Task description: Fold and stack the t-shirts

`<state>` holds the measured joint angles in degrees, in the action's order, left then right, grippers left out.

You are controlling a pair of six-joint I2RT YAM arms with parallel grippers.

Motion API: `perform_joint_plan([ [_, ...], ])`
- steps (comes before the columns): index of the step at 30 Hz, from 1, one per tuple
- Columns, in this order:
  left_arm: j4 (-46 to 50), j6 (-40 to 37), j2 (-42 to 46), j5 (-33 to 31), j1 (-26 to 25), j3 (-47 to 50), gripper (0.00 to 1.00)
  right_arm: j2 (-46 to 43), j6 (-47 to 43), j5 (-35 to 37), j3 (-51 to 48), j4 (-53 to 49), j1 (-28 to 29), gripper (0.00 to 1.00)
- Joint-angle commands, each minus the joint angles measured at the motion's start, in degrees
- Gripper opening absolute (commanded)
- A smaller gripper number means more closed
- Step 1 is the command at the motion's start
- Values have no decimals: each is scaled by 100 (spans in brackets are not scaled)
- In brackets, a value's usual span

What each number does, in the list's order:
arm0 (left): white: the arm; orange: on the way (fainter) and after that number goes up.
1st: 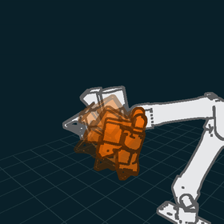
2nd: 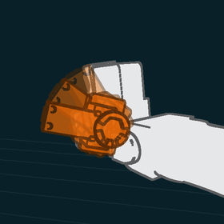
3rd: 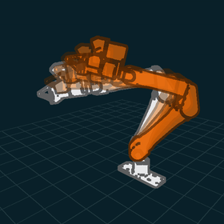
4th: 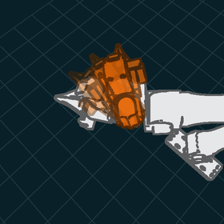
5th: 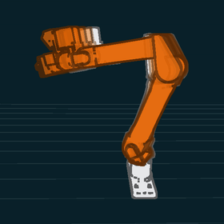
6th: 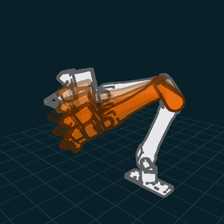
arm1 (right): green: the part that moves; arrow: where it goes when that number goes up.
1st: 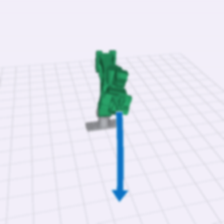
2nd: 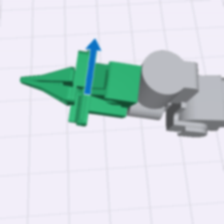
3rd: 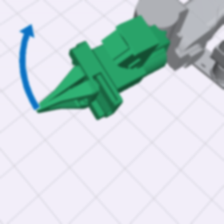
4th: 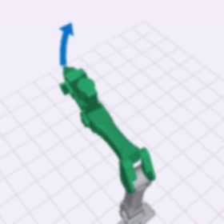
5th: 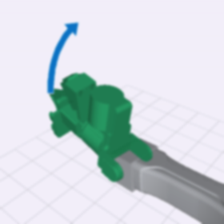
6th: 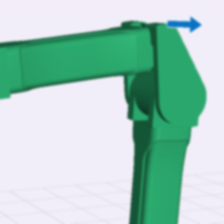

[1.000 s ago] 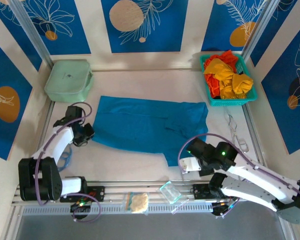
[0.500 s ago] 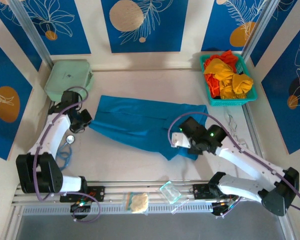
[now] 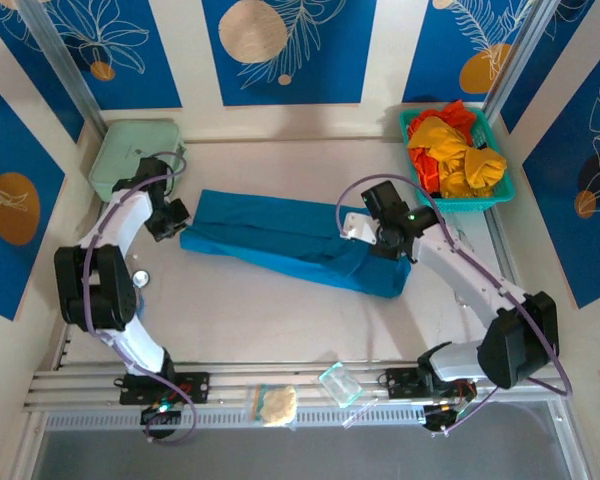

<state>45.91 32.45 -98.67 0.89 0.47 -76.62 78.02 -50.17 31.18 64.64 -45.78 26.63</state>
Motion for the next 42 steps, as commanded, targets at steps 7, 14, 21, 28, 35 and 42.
perform_joint_plan([
  [7, -43, -81, -1091, -447, -185, -772, 0, 1249, 585, -119, 320, 783, -393, 0],
  [14, 58, -39, -1570, -654, -284, -1274, 2, 1981, 1740, 51, 696, 1070, -782, 0],
  [21, -18, 19, -1772, -718, -284, -1338, 14, 2429, 2795, -267, 954, 1118, -1196, 0],
  [28, -56, 8, -1693, -575, -308, -1340, 53, 2988, 4154, -628, 1499, 727, -1275, 31],
  [35, 112, -235, -913, -507, -378, -1342, 91, 2678, 5756, -998, 1463, 475, -1310, 41],
  [42, 214, -851, 11, -365, -553, -1268, 100, 1657, 7259, -1571, 895, 37, -1241, 41],
])
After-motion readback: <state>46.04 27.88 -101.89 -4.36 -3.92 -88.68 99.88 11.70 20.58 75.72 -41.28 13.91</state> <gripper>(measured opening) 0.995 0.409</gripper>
